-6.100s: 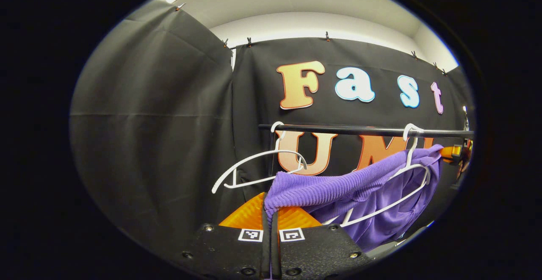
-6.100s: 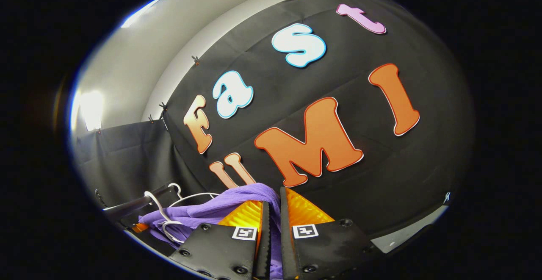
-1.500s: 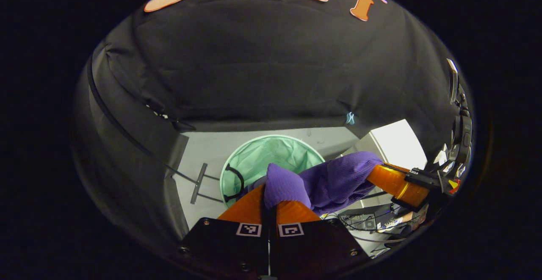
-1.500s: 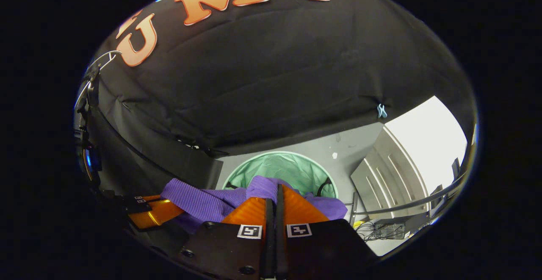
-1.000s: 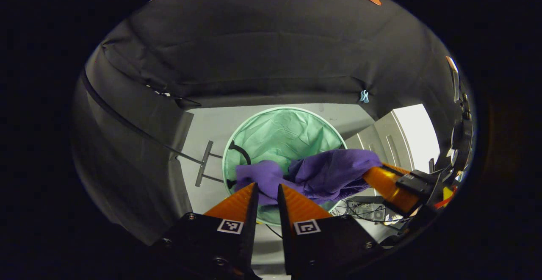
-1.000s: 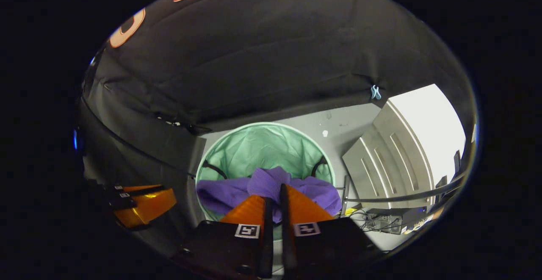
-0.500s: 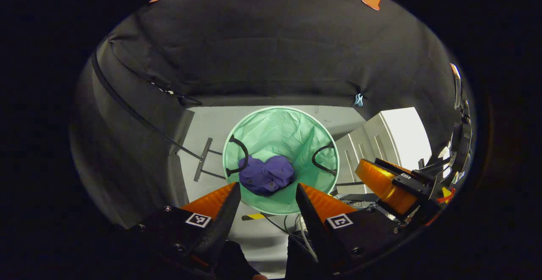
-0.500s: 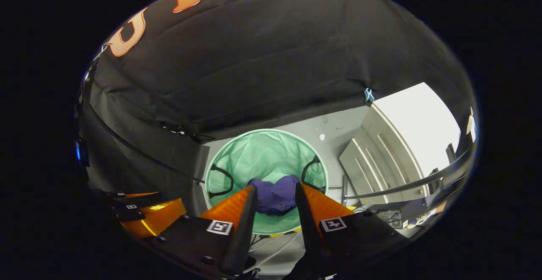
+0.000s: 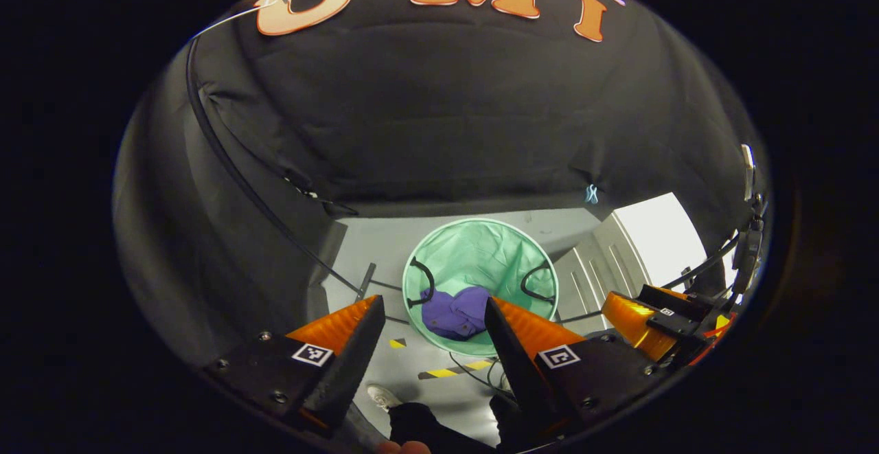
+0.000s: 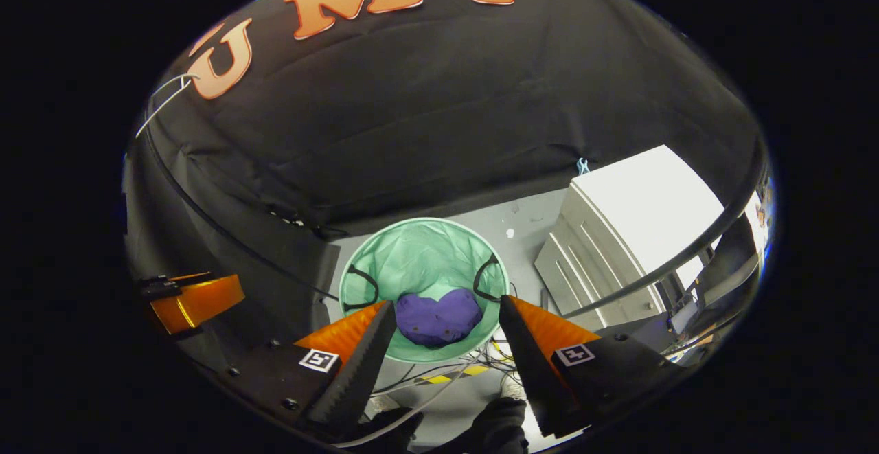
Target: Grasp the clothes on the hanger with both hands and then place them into the laundry hamper below.
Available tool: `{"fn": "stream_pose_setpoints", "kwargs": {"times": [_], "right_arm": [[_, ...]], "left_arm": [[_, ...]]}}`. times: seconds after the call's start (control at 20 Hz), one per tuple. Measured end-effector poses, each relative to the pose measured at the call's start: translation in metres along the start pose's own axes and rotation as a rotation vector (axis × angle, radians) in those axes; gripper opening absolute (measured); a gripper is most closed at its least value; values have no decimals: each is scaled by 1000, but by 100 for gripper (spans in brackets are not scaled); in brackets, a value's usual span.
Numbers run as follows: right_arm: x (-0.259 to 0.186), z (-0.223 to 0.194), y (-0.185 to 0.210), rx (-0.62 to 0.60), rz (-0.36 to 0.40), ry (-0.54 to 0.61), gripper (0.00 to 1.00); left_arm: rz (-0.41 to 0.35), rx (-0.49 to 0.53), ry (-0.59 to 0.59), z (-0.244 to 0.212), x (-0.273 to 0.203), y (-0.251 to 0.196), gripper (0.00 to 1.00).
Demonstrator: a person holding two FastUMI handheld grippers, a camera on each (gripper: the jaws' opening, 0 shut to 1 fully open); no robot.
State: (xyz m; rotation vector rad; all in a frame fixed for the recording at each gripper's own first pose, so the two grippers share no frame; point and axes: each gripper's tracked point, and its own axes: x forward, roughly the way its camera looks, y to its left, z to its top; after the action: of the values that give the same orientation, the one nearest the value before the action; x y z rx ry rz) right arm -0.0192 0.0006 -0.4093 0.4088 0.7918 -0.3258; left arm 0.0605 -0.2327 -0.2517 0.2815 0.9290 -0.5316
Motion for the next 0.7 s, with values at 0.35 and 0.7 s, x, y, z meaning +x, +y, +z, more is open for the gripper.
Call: {"fn": "stream_pose_setpoints", "kwargs": {"times": [0.35, 0.7], "right_arm": [[-85, 80, 2, -46, -8, -213, 99], [-167, 151, 53, -99, 50, -405, 99]], "left_arm": [[-94, 29, -168, 38, -20, -14, 94], [-115, 52, -433, 106, -80, -10, 93]]}}
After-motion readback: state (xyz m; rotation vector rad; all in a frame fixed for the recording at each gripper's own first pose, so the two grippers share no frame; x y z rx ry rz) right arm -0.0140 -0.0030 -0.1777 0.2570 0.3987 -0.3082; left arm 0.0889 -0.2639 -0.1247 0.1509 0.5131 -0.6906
